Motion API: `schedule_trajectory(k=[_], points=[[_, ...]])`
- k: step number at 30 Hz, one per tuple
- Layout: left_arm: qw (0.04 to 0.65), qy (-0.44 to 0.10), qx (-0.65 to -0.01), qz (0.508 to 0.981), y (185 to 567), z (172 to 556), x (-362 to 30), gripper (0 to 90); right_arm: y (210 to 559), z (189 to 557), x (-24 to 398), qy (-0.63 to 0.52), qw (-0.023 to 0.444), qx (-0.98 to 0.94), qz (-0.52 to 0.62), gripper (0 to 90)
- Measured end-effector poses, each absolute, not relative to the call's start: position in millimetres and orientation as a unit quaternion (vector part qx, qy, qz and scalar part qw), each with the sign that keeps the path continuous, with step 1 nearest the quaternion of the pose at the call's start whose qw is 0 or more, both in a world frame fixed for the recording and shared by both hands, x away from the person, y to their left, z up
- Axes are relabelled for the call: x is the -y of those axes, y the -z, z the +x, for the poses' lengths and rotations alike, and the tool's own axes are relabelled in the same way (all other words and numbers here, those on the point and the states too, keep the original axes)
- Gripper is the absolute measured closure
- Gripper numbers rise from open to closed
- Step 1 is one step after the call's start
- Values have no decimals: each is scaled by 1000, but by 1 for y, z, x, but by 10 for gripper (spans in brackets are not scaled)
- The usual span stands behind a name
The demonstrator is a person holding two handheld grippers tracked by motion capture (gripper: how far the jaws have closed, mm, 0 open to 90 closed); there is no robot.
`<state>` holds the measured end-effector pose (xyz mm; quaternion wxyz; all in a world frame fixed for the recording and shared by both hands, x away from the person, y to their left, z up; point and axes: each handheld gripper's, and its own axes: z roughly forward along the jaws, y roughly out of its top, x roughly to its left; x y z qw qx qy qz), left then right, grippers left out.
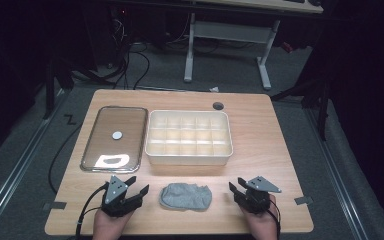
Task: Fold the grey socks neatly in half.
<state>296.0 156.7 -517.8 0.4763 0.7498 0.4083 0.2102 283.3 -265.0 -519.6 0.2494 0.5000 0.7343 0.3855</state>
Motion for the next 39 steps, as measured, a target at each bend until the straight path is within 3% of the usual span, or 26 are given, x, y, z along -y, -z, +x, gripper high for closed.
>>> schedule_trajectory(k=[4, 12, 15, 27, 33, 39], points=[[473, -208, -409, 753, 518, 299, -157, 379, 520, 282, 269, -379, 261, -724, 514, 600], [467, -180, -407, 764, 520, 302, -150, 376, 522, 276, 265, -394, 245, -737, 491, 445], [465, -168, -405, 769, 521, 302, -148, 376, 522, 276, 263, -392, 245, -741, 487, 425], [471, -99, -367, 796, 524, 298, -108, 448, 522, 278, 230, -411, 177, -764, 465, 538], [435, -99, -371, 815, 528, 300, -94, 577, 524, 279, 207, -409, 146, -778, 454, 544], [425, -121, -371, 817, 530, 296, -91, 776, 527, 278, 193, -399, 150, -786, 448, 517]])
